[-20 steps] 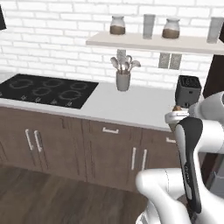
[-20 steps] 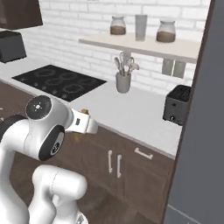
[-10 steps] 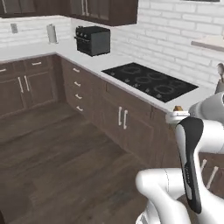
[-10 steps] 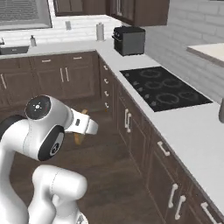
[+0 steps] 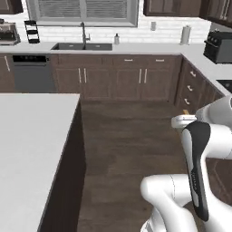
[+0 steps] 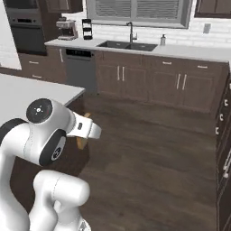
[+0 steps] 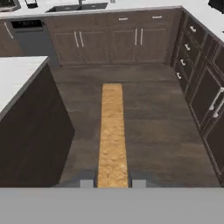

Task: Start the toaster. Once the lever pops up, take the bread to the plate on the dining counter.

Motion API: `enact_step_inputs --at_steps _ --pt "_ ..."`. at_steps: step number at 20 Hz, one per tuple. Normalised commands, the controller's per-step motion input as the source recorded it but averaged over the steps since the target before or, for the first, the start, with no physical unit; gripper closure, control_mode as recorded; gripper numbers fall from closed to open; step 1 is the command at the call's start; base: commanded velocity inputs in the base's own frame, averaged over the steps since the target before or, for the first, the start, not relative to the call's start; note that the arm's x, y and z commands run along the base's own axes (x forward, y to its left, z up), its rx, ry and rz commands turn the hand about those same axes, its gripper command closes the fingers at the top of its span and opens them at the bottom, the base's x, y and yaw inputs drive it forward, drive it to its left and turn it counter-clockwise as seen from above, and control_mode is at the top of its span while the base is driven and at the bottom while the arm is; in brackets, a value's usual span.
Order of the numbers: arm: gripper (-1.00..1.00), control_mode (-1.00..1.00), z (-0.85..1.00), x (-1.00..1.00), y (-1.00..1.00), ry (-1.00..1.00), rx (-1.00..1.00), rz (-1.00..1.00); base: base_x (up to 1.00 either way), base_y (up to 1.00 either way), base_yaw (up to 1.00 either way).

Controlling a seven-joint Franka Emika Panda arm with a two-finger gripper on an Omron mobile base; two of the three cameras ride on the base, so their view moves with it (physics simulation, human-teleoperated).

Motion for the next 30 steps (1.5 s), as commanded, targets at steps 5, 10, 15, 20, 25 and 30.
enact_step_inputs --at_steps 5,10,15,20,25,30 --pt "1.00 1.00 0.00 0.00 0.00 0.00 0.00 0.00 -0.56 -0.17 0.91" --pt "1.00 1.00 0.00 0.00 0.00 0.00 0.00 0.00 -0.89 0.00 0.69" --pt "1.00 1.00 0.00 0.00 0.00 0.00 0.00 0.00 -0.72 0.00 0.45" --pt "1.00 1.00 0.00 0.00 0.00 0.00 0.00 0.00 -0.31 0.25 0.08" --pt "1.00 1.00 0.00 0.00 0.00 0.00 0.00 0.00 0.20 1.00 -0.05" --pt "1.00 1.00 0.00 0.00 0.00 0.00 0.00 0.00 0.43 1.00 -0.21"
